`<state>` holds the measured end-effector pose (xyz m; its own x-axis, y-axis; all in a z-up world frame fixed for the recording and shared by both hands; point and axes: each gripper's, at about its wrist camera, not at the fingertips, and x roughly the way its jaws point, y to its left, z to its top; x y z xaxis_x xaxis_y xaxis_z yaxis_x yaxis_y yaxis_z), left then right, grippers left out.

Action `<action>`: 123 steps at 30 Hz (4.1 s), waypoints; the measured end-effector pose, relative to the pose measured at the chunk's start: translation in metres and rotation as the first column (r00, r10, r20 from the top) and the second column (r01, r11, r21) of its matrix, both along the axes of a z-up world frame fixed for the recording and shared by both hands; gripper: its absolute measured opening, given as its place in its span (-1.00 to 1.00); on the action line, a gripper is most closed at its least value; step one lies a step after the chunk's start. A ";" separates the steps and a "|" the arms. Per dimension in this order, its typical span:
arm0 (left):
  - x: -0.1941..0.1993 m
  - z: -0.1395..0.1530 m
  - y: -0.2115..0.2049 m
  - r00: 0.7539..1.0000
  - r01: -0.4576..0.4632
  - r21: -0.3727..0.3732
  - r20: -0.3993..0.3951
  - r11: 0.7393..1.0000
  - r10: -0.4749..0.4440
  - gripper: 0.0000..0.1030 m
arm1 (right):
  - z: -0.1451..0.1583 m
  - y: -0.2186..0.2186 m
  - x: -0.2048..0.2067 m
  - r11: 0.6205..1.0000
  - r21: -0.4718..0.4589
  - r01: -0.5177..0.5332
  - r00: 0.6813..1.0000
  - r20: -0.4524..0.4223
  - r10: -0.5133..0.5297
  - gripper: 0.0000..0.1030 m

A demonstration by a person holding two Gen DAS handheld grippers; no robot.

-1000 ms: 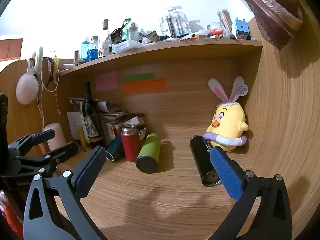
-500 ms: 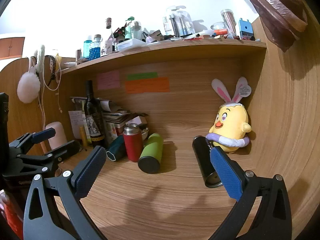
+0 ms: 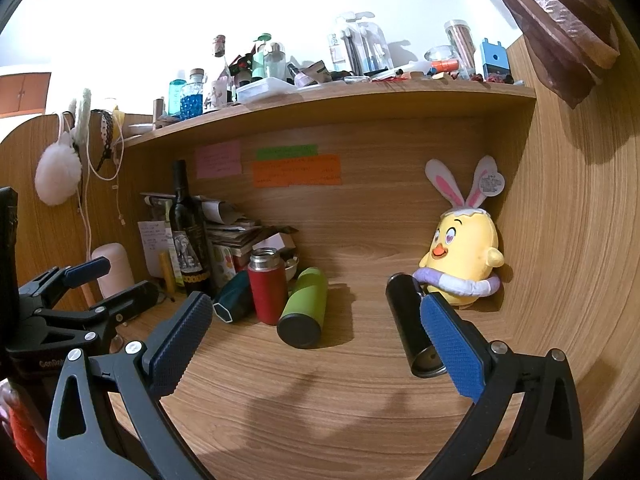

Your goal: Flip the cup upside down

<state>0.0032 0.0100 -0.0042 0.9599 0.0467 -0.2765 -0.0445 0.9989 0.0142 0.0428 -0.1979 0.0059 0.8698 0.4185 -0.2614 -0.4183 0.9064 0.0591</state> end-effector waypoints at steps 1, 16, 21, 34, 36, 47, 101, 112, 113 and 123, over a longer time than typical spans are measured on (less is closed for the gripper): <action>0.000 0.000 0.000 1.000 0.000 0.000 0.000 1.000 0.000 1.00 | 0.000 0.001 0.000 1.000 -0.001 -0.001 1.000 0.002 0.001 1.00; -0.007 0.004 0.001 1.000 -0.010 0.004 0.017 1.000 0.010 1.00 | 0.006 0.002 -0.009 1.000 -0.003 -0.006 1.000 0.023 0.006 1.00; -0.009 0.006 0.000 1.000 -0.011 0.008 0.020 1.000 0.011 1.00 | 0.007 0.001 -0.011 1.000 -0.003 -0.005 1.000 0.028 0.005 1.00; -0.015 0.009 -0.003 0.999 -0.014 0.012 0.033 1.000 0.014 1.00 | 0.009 -0.001 -0.015 1.000 0.002 -0.001 0.999 0.033 0.001 1.00; -0.016 0.009 -0.003 0.999 -0.014 0.013 0.034 1.000 0.013 1.00 | 0.009 -0.001 -0.016 1.000 0.003 -0.001 0.999 0.032 0.001 1.00; -0.016 0.009 -0.002 0.999 -0.014 0.015 0.036 1.000 0.014 1.00 | 0.008 -0.001 -0.017 1.000 0.000 0.000 0.999 0.032 0.000 1.00; 0.117 -0.096 -0.020 0.928 0.132 -0.037 -0.347 0.991 -0.137 1.00 | -0.124 -0.040 0.211 0.979 -0.204 0.032 0.827 -0.544 -0.141 0.21; 0.109 -0.092 -0.018 0.944 0.128 -0.026 -0.302 0.991 -0.130 1.00 | -0.110 -0.030 0.183 0.967 -0.253 0.035 0.872 -0.465 -0.153 0.19; 0.108 -0.092 -0.019 0.946 0.132 -0.024 -0.295 0.991 -0.133 1.00 | -0.106 -0.028 0.177 0.966 -0.257 0.031 0.879 -0.453 -0.148 0.19; 0.096 -0.088 -0.023 0.952 0.150 -0.020 -0.266 0.988 -0.150 1.00 | -0.077 -0.013 0.119 0.958 -0.288 -0.021 0.926 -0.368 -0.090 0.19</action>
<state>0.0997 -0.0131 -0.0921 0.8473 -0.0918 -0.5231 0.1113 0.9938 0.0057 0.1617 -0.2107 -0.0711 0.6975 0.2508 -0.6712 -0.3840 0.9217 -0.0546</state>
